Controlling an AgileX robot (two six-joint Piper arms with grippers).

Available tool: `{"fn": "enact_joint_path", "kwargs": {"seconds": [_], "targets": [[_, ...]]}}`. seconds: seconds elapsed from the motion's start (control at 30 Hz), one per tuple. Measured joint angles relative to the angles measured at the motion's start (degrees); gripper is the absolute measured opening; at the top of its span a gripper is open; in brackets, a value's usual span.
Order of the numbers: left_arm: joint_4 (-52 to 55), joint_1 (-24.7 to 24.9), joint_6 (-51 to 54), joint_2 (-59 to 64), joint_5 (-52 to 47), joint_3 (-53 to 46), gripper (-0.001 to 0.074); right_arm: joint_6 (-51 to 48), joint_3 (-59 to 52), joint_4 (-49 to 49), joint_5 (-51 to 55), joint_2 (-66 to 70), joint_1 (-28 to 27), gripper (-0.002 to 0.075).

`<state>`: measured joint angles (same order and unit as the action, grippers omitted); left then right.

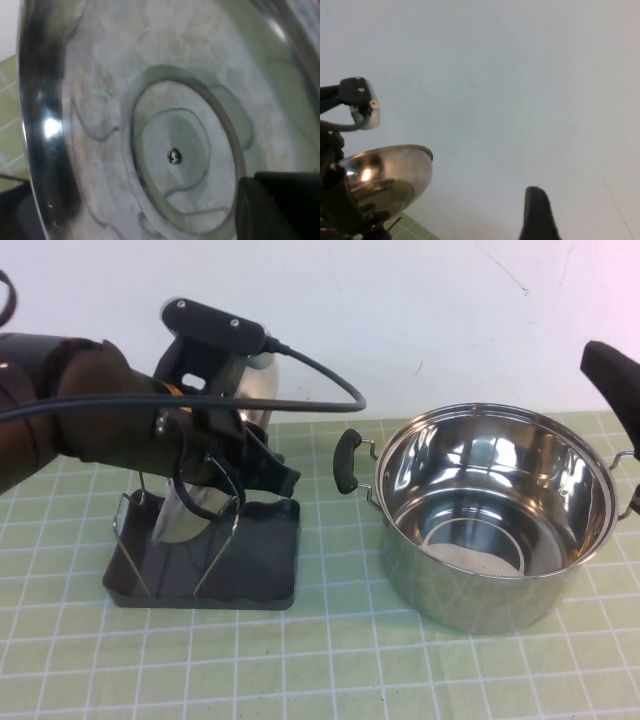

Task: Put pot lid on rack
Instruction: Place the pot lid on the pot rack

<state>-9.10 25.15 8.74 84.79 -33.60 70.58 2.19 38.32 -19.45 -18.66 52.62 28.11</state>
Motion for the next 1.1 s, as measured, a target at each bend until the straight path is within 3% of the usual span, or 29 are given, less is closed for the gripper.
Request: {"fn": "enact_joint_path", "kwargs": {"seconds": [0.33,0.53,0.63,0.73,0.93,1.1], "targets": [[5.56,0.00,-4.84,2.38,-0.26,-0.10,0.0122,0.00,0.00,0.00,0.16,0.00,0.00,0.0420],[6.55,0.00,-5.18,2.13,-2.34,-0.10,0.0338,0.00,0.00,0.00,0.47,-0.26,0.00,0.0420],[7.99,0.00,-5.53,0.45,-6.06,-0.10,0.0367,0.00,0.00,0.00,2.63,-1.99,0.00,0.0401],[9.68,0.00,-5.66,-2.91,-9.58,-0.25,0.0323,-0.09,0.00,0.00,7.79,-6.32,0.00,0.0334],[10.70,0.00,-6.02,-16.33,-8.28,-4.61,0.0066,1.50,0.00,0.45,24.38,-18.52,0.00,0.0127],[10.70,0.00,-8.74,-31.08,-5.63,-13.78,0.0010,2.51,0.00,0.78,35.64,-28.13,0.00,0.0019]]}}
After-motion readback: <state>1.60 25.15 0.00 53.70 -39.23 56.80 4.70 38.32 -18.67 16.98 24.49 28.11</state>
